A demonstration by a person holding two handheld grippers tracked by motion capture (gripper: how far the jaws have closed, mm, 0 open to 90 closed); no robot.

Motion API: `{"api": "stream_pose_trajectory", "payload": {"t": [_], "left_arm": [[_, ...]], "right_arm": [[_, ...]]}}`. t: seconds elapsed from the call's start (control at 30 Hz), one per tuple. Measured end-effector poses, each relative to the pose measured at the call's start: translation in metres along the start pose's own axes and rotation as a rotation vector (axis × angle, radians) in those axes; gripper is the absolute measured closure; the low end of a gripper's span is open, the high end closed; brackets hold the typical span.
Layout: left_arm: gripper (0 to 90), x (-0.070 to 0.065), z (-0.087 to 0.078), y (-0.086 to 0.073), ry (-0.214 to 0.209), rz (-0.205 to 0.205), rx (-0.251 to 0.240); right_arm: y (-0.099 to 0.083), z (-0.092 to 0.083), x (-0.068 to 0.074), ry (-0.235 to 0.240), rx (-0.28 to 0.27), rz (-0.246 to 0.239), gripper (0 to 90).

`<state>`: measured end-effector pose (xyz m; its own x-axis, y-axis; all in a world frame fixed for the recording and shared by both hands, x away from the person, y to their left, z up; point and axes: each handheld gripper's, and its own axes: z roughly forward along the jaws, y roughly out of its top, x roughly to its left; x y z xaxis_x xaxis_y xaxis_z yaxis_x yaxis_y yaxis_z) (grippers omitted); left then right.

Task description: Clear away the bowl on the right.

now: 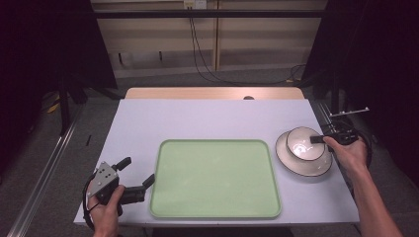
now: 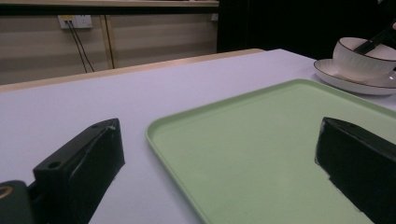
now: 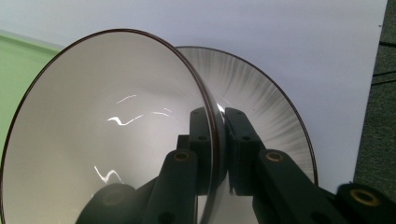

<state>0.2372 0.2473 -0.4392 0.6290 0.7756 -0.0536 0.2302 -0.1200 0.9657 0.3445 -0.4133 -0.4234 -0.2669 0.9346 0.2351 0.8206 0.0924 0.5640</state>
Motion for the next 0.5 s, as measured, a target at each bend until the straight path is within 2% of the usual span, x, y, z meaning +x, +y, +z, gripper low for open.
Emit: {"api": "stream_pose_trajectory", "payload": {"t": [0.13, 0.3, 0.43, 0.5], "left_arm": [[1.4, 0.000, 0.000, 0.000, -0.003, -0.004, -0.008], [1.3, 0.000, 0.000, 0.000, -0.002, -0.004, -0.008], [1.2, 0.000, 0.000, 0.000, -0.004, -0.002, -0.004], [1.2, 0.000, 0.000, 0.000, -0.003, -0.002, -0.005]], "right_arm": [[0.000, -0.003, 0.000, 0.008, -0.016, 0.012, 83.0], [0.001, -0.011, 0.001, 0.035, -0.037, -0.003, 83.0], [0.002, -0.014, 0.002, 0.030, -0.049, -0.006, 83.0], [0.003, -0.017, 0.004, 0.049, -0.061, -0.004, 83.1]]}}
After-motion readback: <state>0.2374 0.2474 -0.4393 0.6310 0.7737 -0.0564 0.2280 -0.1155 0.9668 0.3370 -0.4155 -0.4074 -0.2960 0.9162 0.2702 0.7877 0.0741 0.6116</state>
